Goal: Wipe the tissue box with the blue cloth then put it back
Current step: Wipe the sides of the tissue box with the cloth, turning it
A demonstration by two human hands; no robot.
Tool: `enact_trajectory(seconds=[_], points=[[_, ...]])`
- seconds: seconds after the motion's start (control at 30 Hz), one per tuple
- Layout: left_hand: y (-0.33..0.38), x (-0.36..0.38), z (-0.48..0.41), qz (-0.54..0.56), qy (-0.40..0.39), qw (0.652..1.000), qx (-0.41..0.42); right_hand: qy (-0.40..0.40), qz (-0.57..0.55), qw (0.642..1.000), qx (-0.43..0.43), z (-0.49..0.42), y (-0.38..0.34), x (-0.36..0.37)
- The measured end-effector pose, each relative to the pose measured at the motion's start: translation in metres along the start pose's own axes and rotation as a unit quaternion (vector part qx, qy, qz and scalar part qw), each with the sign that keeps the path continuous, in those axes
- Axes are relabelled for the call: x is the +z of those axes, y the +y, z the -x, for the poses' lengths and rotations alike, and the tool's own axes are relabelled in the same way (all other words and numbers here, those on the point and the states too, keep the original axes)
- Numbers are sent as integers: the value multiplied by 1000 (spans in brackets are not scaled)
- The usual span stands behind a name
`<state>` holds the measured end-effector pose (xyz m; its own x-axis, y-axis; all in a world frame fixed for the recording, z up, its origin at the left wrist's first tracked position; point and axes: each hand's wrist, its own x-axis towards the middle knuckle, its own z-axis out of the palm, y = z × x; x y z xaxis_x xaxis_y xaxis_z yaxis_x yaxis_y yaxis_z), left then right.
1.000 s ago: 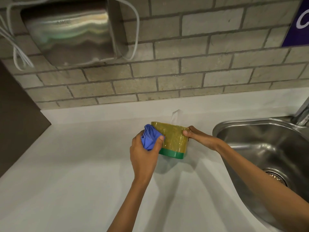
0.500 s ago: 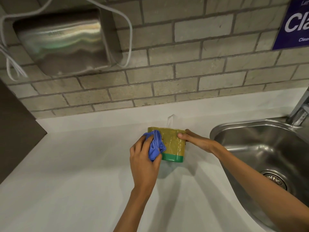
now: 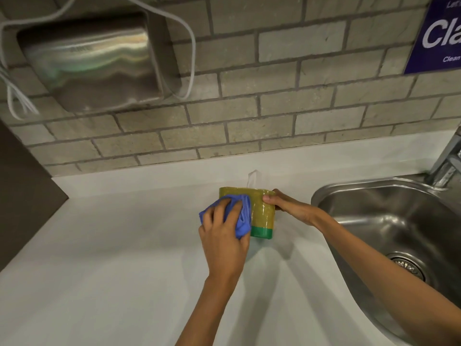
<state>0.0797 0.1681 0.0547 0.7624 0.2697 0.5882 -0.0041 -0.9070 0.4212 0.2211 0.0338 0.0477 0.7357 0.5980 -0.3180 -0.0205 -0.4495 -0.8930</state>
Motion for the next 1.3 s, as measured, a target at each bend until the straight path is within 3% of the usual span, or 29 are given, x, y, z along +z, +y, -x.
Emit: enact_trajectory(seconds=[0.13,0.3,0.5,0.67,0.87,0.93,1.1,1.3], points=[[-7,-1,8,-26,-21,995,97,-1,17,1000,5,-1,3,-2],[-8,-6,0,9,24,999,-25,-2,12,1000,4,-1,1,1],[-2,1,16,-16,-19,995,99,-3,35,999,2,-2,4,0],[-12,-5,7,19,32,999,-36,-1,21,1000,-4,-1,0,1],[-3,1,22,-6,-12,995,101,-5,33,999,-7,-3,0,1],[-14,0,25,11,5,997,73,-8,37,999,-6,-2,0,1],[-14,-1,19,69,38,993,-88,-9,50,999,-1,-1,0,0],[-21,-3,21,112,54,975,-183,14,47,999,-18,11,12,9]])
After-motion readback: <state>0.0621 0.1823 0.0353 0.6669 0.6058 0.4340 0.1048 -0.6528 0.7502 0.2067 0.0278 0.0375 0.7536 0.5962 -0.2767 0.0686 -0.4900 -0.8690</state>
